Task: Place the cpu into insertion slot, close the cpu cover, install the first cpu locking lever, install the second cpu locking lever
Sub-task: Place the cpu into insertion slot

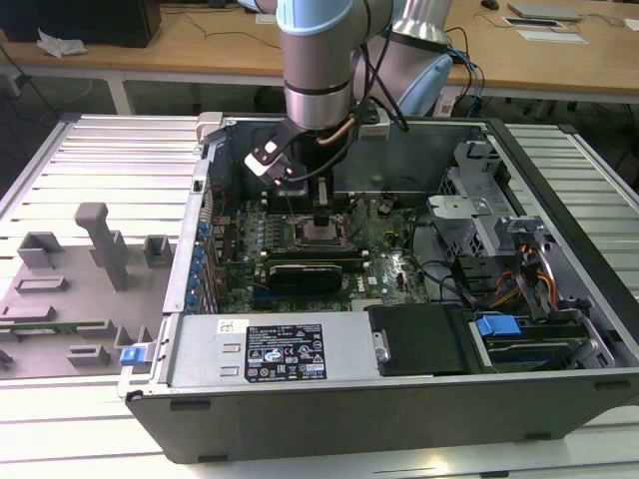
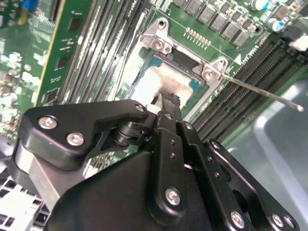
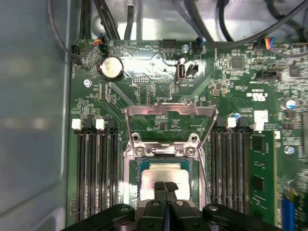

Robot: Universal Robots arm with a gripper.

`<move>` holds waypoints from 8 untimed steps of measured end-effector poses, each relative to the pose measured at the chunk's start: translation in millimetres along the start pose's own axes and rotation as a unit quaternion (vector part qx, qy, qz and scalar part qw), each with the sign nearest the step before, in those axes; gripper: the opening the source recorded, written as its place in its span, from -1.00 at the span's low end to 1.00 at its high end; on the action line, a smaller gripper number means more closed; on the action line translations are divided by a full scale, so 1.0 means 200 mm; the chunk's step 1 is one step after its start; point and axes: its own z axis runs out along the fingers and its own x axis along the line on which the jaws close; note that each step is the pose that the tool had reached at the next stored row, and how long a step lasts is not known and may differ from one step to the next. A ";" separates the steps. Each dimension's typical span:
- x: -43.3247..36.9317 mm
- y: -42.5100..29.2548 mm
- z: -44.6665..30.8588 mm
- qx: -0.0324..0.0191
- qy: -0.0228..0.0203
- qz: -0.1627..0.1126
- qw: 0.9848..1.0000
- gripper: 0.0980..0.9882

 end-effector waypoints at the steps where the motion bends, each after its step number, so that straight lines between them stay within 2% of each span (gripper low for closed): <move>1: 0.000 0.001 -0.015 0.000 0.000 0.000 1.000 -0.98; 3: -0.001 0.004 -0.048 -0.001 -0.001 0.000 1.000 -0.98; 5: -0.001 0.012 -0.125 -0.002 -0.003 0.000 1.000 -0.98; 8: -0.002 0.018 -0.198 -0.003 -0.004 0.000 1.000 -0.98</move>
